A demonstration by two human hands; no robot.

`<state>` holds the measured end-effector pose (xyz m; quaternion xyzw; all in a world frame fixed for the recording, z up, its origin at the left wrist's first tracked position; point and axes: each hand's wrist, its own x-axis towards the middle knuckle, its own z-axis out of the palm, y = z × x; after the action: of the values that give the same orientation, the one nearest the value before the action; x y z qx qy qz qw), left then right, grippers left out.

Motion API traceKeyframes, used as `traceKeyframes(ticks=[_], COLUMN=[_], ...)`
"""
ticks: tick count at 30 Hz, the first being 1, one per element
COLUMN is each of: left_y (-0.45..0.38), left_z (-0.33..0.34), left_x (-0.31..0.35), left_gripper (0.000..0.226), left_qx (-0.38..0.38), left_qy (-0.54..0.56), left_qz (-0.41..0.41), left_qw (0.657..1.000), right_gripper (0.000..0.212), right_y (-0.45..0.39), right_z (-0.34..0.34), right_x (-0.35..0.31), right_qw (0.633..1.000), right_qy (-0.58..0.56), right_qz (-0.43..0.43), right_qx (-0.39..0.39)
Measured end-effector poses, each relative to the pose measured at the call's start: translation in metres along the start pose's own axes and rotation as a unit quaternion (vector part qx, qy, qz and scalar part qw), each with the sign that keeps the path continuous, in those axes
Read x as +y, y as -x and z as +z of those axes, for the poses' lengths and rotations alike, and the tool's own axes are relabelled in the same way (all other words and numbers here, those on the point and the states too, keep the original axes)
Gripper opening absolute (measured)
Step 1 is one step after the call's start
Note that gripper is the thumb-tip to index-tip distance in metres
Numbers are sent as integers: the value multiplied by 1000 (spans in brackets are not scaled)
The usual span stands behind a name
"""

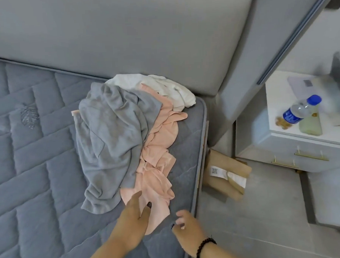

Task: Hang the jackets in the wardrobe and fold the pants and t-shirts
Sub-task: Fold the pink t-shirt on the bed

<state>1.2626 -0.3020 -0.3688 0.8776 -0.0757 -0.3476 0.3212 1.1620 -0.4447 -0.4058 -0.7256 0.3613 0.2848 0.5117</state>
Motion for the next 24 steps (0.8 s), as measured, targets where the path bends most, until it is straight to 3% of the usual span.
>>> traceKeyframes(ticks=[3,7,10,14,18,24], left_y=[-19,-30,-29,-21,-26,-33], left_z=[13,31,42,56,63,68], left_x=[-37,-88,-117,-132,-143,-152], left_gripper=[54,62,60,57,60,61], left_qx=[30,72,93,153,187,207], left_qy=[-28,-164,-203,-259,-248,-232], left_qz=[14,89,144,151,170,191], left_qw=[999,980,964,942,935,931], right_gripper=[41,46,48,33,25,26], right_y=[-29,-57,-65,-68,-72,-80], right_z=[13,28,39,50,59,79], right_x=[-13,-24,-25,-14,3,27], right_qw=[994,982,984,970,934,871], right_qy=[-80,-125,-65,47,145,152], right_qz=[-19,-64,-85,-136,-221,-325], right_qx=[77,125,142,196,242,335])
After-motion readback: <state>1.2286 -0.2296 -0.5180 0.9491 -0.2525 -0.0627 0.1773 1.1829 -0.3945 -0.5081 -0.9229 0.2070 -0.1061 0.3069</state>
